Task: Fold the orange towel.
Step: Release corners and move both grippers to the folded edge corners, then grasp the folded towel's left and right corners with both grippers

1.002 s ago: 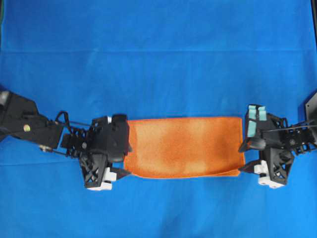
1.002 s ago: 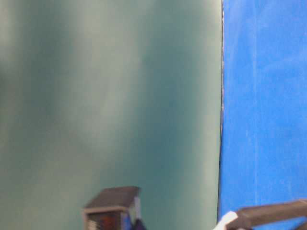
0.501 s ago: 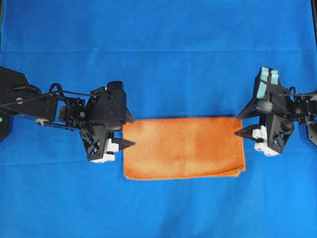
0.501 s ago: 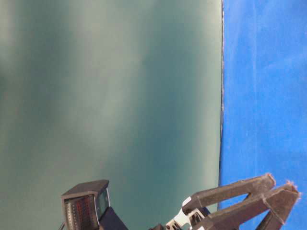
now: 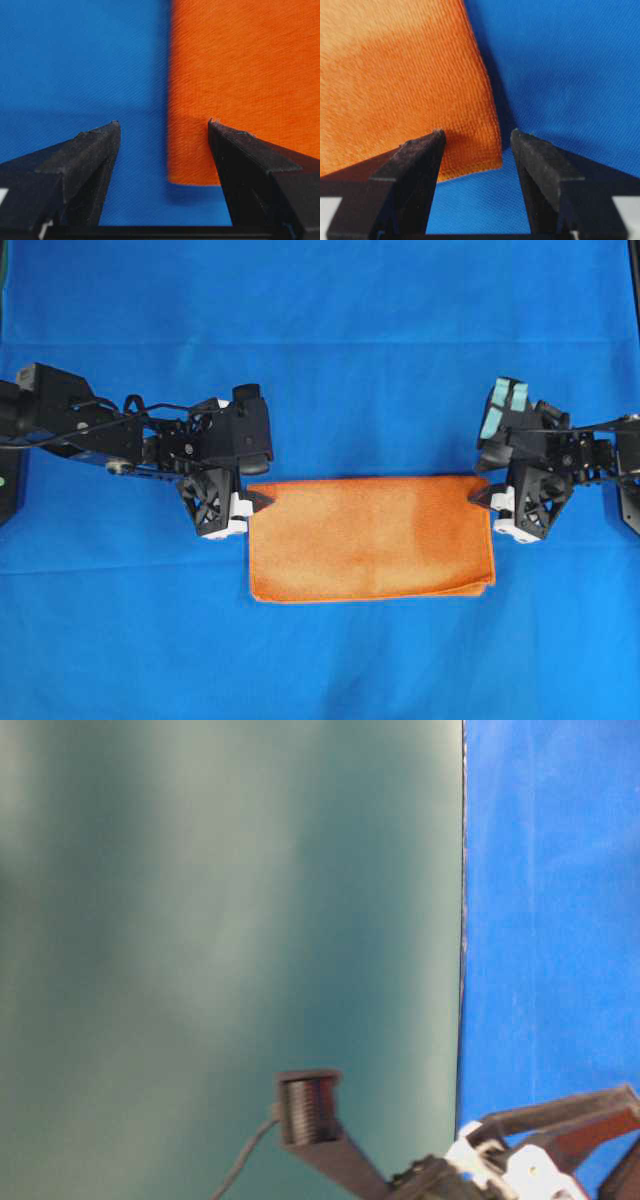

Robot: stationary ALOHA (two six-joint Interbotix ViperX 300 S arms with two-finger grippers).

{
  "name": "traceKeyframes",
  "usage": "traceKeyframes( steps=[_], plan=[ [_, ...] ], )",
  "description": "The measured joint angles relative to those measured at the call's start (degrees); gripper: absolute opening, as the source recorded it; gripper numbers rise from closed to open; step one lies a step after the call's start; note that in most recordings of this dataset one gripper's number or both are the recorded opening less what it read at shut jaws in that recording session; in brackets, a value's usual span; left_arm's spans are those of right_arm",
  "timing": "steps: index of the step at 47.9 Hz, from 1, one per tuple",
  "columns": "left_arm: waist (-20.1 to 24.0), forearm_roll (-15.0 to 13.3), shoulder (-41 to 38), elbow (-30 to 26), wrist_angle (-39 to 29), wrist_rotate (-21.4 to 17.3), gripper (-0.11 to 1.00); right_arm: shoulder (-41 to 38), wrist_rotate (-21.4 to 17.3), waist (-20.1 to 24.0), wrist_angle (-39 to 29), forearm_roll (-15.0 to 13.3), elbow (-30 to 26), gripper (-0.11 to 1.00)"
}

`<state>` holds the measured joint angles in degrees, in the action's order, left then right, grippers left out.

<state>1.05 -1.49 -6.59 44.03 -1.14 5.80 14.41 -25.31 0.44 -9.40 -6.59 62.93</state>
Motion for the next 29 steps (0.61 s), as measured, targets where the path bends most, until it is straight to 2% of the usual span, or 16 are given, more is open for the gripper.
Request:
traceKeyframes(
  steps=[18,22,25,29],
  plan=[
    [0.1,0.0,-1.5,0.2,0.0,-0.1,0.6,-0.5,0.0,-0.2,0.4,0.0,0.4,0.56],
    [0.3,0.1,-1.5,0.1,-0.5,-0.2,0.55,-0.5,0.0,-0.2,0.4,0.0,0.5,0.45],
    [0.5,0.1,-1.5,-0.1,-1.1,-0.1,0.47,-0.5,0.2,-0.2,0.5,0.0,0.5,0.3],
    [0.9,0.1,-1.4,-0.4,-2.5,0.3,0.29,-0.5,0.4,-0.2,0.5,0.0,0.5,0.07]
  ],
)
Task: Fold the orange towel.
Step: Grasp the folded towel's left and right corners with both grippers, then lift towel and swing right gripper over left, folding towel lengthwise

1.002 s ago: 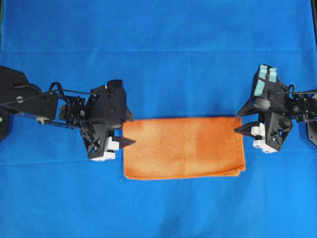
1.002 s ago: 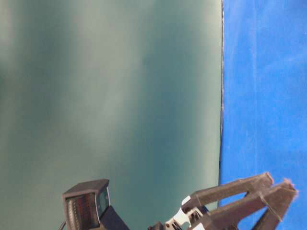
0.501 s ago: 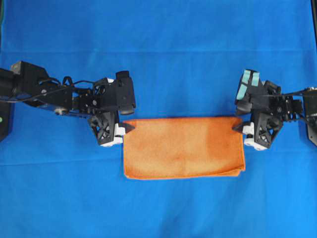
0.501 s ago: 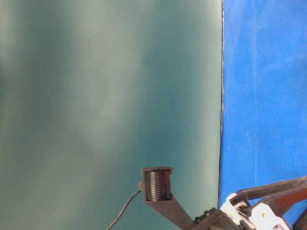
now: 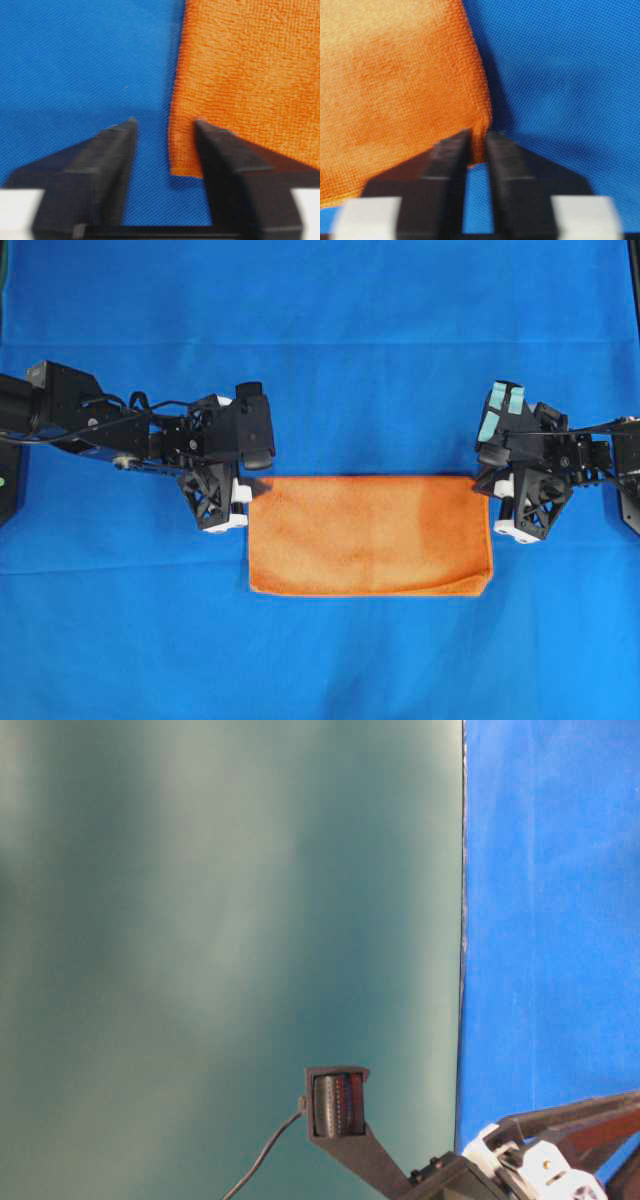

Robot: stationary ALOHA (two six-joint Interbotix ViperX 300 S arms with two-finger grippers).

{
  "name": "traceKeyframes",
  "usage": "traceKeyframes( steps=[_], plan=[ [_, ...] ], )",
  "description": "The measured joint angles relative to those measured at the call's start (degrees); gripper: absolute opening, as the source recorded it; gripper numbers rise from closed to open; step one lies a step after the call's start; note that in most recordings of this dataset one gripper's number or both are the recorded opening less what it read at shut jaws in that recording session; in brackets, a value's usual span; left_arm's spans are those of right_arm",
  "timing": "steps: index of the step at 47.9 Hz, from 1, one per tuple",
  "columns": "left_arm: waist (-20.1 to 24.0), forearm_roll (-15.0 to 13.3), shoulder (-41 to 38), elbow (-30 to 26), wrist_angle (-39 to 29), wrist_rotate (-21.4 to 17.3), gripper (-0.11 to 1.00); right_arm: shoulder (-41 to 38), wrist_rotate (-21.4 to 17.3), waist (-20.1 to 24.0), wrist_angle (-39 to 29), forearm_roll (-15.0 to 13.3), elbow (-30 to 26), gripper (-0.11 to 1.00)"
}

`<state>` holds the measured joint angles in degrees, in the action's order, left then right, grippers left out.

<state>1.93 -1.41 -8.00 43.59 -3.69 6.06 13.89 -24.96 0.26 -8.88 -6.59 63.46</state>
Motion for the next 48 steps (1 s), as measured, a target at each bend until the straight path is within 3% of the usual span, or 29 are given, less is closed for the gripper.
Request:
traceKeyframes(
  steps=[5,8,26,48],
  plan=[
    [0.4,-0.1,0.0,-0.4,-1.4,0.5,0.08,0.0,0.2,0.0,0.0,-0.1,0.0,0.03],
    [0.5,-0.1,0.0,-0.5,-1.8,0.5,0.01,0.0,0.2,0.0,0.0,-0.1,0.0,0.03],
    [0.8,-0.1,0.4,-2.4,-7.0,0.4,0.01,0.8,0.2,0.0,-0.4,0.0,-0.2,0.03],
    [1.3,-0.1,11.9,-9.8,-22.5,-0.3,0.01,17.1,0.5,0.2,-13.7,-0.1,-4.1,0.03]
  ],
)
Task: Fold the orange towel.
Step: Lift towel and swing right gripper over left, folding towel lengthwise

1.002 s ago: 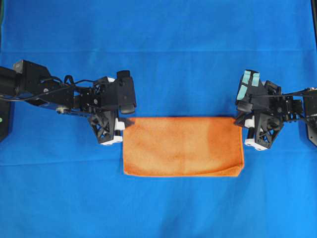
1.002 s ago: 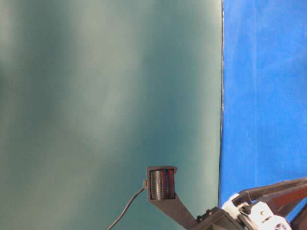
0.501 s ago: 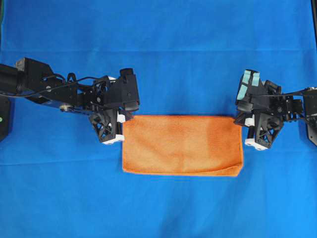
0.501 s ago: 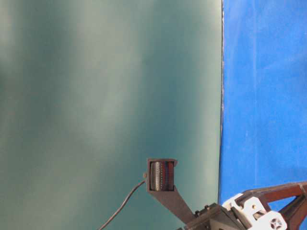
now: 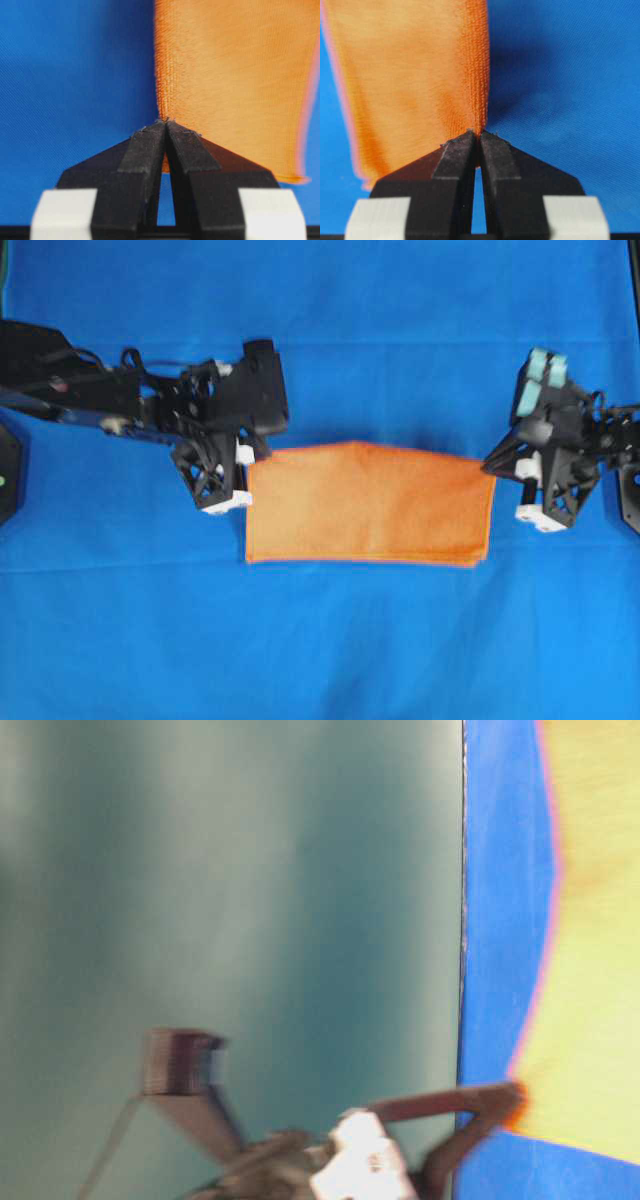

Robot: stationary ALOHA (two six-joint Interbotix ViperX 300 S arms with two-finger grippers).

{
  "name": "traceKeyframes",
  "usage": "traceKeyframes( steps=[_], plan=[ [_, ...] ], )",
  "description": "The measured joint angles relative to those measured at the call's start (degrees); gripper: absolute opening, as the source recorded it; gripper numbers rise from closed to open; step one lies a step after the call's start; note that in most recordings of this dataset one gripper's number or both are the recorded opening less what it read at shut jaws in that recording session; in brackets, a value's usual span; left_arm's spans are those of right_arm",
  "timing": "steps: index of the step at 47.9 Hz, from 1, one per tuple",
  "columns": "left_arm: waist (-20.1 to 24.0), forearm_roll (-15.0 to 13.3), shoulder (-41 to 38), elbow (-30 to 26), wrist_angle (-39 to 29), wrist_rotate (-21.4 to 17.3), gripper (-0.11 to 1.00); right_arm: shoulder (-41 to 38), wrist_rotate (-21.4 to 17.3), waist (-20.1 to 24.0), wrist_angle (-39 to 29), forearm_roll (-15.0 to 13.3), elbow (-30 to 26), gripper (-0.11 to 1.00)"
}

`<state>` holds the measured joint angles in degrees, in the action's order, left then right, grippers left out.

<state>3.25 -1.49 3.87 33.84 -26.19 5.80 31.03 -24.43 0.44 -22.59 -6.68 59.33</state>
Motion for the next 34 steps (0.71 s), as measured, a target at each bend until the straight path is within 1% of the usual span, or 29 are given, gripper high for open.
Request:
traceKeyframes(
  steps=[9,18,27,30,34],
  plan=[
    [-0.4,0.0,4.0,-0.9,-1.6,0.0,0.01,6.7,0.1,0.0,-4.0,0.0,-2.2,0.03],
    [-0.4,0.0,7.1,-0.9,-1.6,0.0,0.01,10.2,0.1,0.1,-4.8,-1.3,-2.7,0.03],
    [-1.0,0.1,7.5,-0.5,-0.5,0.1,0.01,8.7,-0.2,0.0,-4.7,-2.9,-2.7,0.03],
    [-1.6,0.1,7.5,-0.4,1.0,0.0,0.01,7.5,-0.4,-0.2,-4.7,-4.0,-2.7,0.03],
    [-3.3,0.1,7.1,-0.1,4.7,0.0,0.01,5.9,-0.7,-1.5,-4.7,-5.4,-3.0,0.03]
  ],
)
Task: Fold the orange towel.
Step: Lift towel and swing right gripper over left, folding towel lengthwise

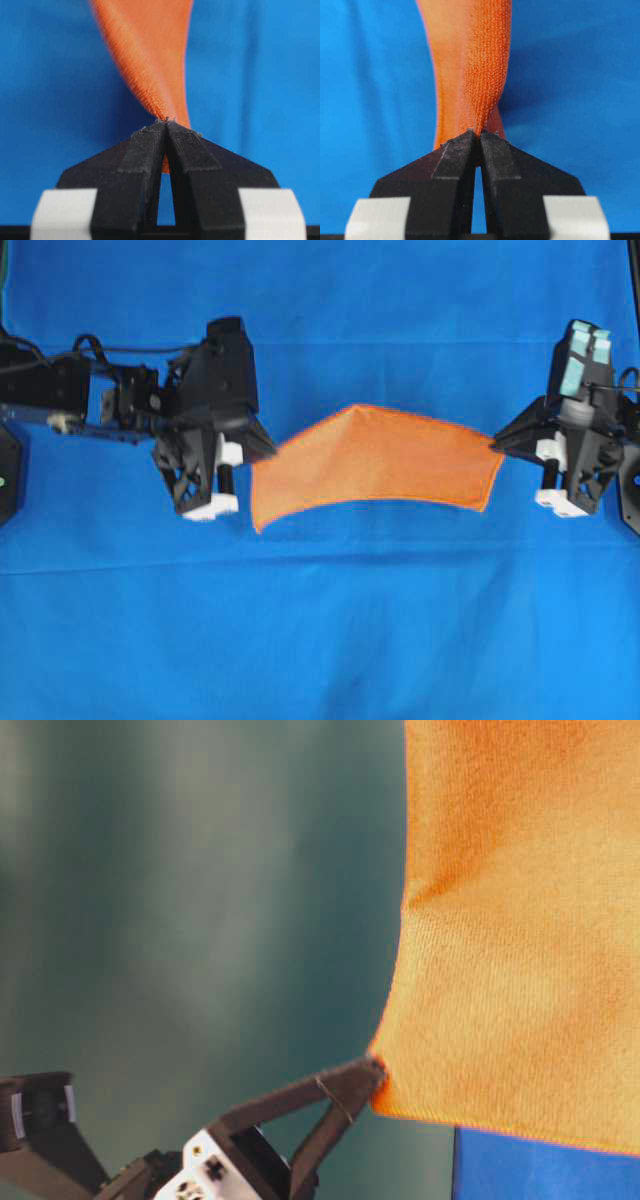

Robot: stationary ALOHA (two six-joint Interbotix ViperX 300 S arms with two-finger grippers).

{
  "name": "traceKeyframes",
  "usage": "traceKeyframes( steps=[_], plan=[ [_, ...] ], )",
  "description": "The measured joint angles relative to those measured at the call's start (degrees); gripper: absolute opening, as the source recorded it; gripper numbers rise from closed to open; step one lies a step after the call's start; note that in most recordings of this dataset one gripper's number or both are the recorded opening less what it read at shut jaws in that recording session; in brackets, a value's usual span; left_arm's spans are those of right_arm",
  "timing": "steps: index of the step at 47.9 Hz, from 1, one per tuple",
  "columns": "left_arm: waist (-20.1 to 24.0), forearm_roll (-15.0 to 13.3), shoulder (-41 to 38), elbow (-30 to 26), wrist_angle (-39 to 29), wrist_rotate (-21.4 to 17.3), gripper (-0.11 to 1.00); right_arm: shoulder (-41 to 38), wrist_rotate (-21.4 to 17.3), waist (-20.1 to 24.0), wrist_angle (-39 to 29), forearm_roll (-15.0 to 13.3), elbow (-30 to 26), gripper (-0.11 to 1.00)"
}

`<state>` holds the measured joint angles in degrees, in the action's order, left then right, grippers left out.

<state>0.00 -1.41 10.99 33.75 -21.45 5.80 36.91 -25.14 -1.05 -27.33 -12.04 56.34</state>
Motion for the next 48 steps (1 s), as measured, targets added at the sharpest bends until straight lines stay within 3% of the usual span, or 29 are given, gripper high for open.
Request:
traceKeyframes(
  steps=[14,25,38,48],
  plan=[
    [-7.1,0.0,-6.2,-1.8,11.0,-0.1,0.01,-7.9,-0.1,-11.3,2.5,-5.4,-3.1,0.03],
    [-9.2,0.1,-12.0,-6.7,12.5,-0.6,0.01,-14.6,0.5,-19.1,9.3,-8.9,-7.3,0.03],
    [-9.8,0.4,-16.5,-12.7,13.8,-6.5,0.01,-23.4,0.7,-22.1,12.9,-12.3,-15.3,0.03],
    [-9.8,0.4,-18.3,-14.4,14.1,-7.8,0.01,-27.4,0.8,-22.0,12.9,-13.4,-19.3,0.03]
  ],
)
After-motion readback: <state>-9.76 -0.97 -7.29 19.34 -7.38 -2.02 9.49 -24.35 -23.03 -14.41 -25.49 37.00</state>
